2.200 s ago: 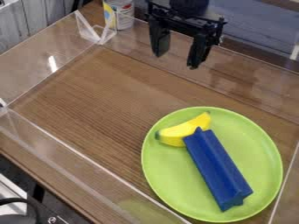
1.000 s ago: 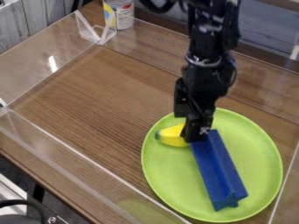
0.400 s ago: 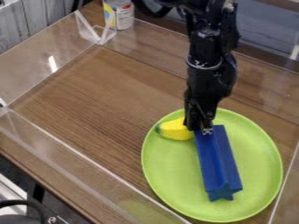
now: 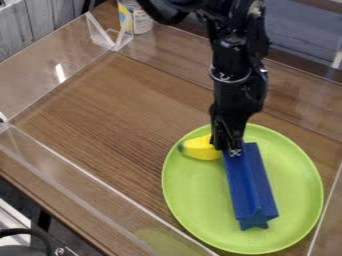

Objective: Remove the banana from inside the green plate and put it on the table

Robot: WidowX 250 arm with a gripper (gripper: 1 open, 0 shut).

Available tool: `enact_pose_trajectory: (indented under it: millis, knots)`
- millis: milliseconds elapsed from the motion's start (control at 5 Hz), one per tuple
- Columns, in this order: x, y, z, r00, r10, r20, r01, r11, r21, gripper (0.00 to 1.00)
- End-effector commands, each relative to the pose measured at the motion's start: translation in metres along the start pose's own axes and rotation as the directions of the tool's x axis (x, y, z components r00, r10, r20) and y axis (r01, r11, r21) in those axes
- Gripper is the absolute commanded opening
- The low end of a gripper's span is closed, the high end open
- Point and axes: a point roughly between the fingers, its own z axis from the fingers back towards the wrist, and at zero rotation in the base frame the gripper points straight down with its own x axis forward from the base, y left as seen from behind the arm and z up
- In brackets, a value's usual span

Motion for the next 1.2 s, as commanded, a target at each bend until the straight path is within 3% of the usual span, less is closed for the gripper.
enact_pose_trajectory:
  millis: [0, 1000]
  knots:
    - [-0.010, -0.016, -0.017, 0.999, -0.027, -0.031, 0.025, 0.999, -0.037, 0.00]
    - [-0.026, -0.044, -0.042, 0.998, -0.064, -0.012, 0.063, 0.993, -0.098, 0.00]
